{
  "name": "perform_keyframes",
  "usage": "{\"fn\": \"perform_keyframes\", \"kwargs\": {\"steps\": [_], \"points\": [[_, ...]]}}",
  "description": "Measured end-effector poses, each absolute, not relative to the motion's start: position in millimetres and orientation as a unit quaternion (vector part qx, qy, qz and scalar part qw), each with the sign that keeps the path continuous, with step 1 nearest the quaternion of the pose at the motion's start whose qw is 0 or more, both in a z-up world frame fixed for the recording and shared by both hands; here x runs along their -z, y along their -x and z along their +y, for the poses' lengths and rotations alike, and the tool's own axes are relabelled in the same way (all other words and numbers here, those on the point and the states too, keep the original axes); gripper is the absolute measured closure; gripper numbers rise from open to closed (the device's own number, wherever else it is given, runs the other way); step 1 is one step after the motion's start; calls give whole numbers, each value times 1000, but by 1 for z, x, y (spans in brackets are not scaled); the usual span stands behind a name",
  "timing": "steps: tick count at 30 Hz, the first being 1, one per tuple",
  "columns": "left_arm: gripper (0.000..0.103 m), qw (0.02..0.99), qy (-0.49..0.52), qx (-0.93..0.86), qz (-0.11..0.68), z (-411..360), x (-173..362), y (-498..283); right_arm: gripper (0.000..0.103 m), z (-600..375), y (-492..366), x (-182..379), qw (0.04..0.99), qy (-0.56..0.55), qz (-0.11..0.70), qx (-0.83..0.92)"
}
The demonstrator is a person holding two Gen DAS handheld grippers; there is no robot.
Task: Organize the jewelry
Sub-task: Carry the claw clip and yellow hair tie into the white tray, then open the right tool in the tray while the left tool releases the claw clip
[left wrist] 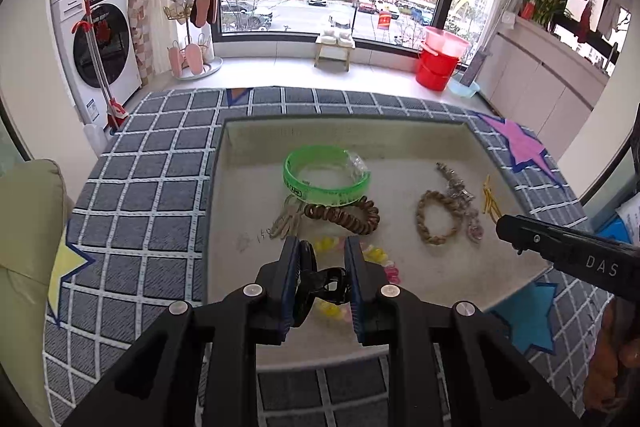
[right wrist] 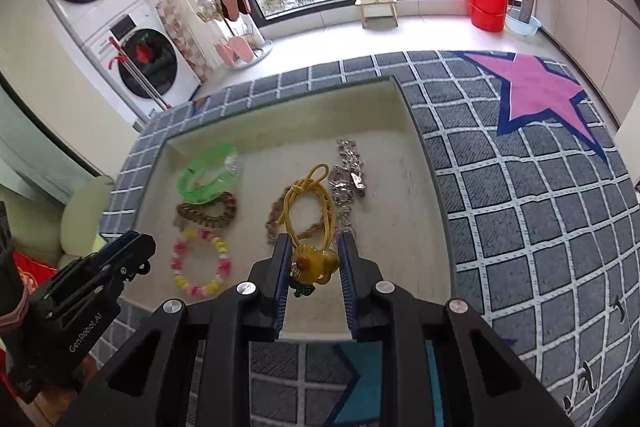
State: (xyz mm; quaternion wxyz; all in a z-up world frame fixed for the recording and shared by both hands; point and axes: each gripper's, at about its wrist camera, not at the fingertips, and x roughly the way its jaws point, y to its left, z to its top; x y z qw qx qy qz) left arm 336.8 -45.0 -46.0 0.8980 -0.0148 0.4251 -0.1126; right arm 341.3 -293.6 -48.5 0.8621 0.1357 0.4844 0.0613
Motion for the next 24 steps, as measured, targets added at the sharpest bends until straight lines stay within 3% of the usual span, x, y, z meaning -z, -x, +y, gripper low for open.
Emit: {"fn": "perform_keyframes", "kwargs": {"steps": [20, 22, 24], "points": [[66, 890, -19, 95, 446, -59, 75, -349, 77, -292, -350, 81, 849, -128, 510, -47], [66, 890, -21, 93, 447, -60, 75, -348, 75, -291, -349, 81, 849, -127, 511, -48], [66, 890, -22, 91, 447, -61, 75, -346, 66, -290, -350, 81, 848, -130, 512, -52]]}}
